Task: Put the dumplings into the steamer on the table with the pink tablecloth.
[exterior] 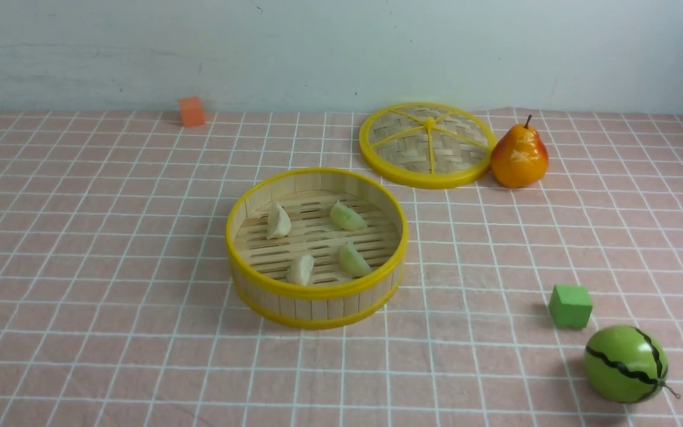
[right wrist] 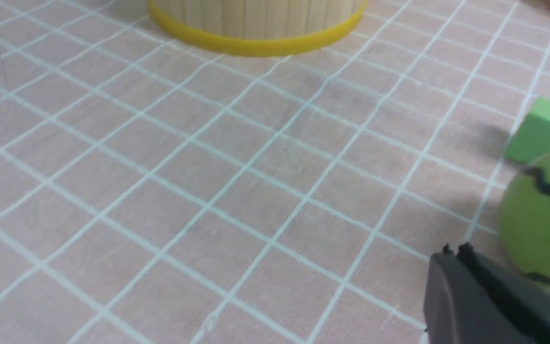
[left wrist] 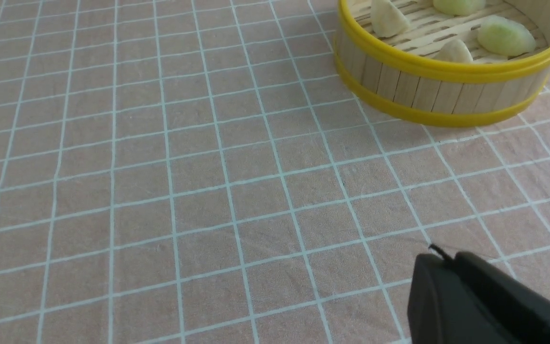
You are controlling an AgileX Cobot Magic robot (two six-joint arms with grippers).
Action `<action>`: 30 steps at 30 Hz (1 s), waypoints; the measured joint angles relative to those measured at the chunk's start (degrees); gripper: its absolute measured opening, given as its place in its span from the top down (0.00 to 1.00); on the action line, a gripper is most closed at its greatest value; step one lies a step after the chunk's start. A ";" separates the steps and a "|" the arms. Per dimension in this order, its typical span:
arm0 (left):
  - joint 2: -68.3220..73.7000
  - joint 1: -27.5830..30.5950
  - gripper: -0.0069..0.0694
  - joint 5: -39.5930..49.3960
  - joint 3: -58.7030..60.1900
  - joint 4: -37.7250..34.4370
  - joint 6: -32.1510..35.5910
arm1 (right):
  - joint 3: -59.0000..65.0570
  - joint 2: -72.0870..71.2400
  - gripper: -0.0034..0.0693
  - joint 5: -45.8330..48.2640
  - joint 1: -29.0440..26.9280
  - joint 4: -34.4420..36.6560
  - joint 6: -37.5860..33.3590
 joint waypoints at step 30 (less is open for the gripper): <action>-0.11 0.00 0.85 0.06 0.00 0.00 0.00 | -0.43 -24.77 0.95 23.70 -22.61 0.00 -0.06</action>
